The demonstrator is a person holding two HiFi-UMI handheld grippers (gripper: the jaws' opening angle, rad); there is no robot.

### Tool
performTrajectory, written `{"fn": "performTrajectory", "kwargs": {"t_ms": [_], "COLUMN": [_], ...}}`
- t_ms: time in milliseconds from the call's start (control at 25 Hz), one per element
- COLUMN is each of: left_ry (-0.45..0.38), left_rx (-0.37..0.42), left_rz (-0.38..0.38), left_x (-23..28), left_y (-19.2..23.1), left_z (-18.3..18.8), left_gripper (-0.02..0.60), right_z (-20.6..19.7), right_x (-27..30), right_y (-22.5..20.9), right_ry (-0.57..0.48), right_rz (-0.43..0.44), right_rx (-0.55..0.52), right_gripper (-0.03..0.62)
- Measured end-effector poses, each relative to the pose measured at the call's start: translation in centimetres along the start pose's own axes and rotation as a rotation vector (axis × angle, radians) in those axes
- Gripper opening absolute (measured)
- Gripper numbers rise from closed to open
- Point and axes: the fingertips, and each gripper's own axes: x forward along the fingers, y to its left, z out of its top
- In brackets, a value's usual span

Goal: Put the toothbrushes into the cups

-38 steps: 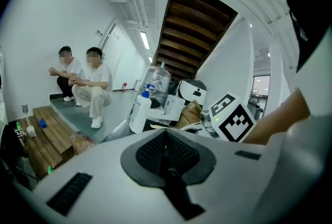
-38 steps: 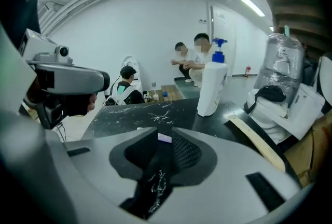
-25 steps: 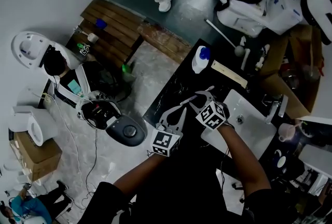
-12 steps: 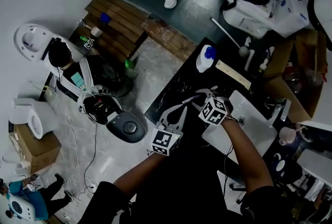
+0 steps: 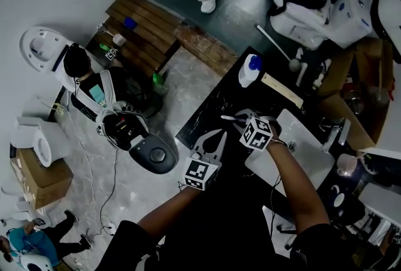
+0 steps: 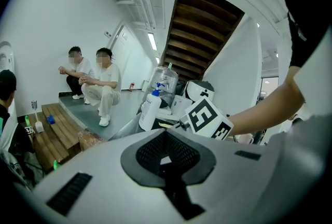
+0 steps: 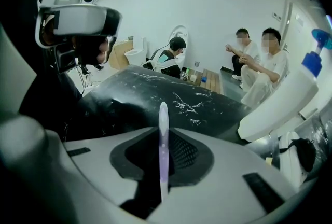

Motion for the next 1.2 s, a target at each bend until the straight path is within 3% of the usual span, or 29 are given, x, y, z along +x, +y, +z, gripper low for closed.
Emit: {"fn": "performTrajectory", "kwargs": {"t_ms": [400,760,1200], "left_ry": [-0.016,-0.029,-0.063], "left_rx": [0.005,0.027,0.044], "left_rz": [0.004,-0.053,-0.096], "left_x": [-2.1,-2.6,-7.6], "left_y": [-0.3,-3.2,-6.7], "left_z": [0.5,-0.2,-0.7], "left_gripper": [0.015,0.015,0.015], "right_z": [0.2,0.1,1.4], "right_x": [-2.4,-5.7,-9.7], "right_y": [1.5,4.7,9.7], "right_ry": [-0.059,-0.088,-0.125], "right_rz": [-0.089,-0.19,-0.294], "right_rx": [0.074,0.104,0.115], "right_gripper": [0.074,0.072,0.072]}}
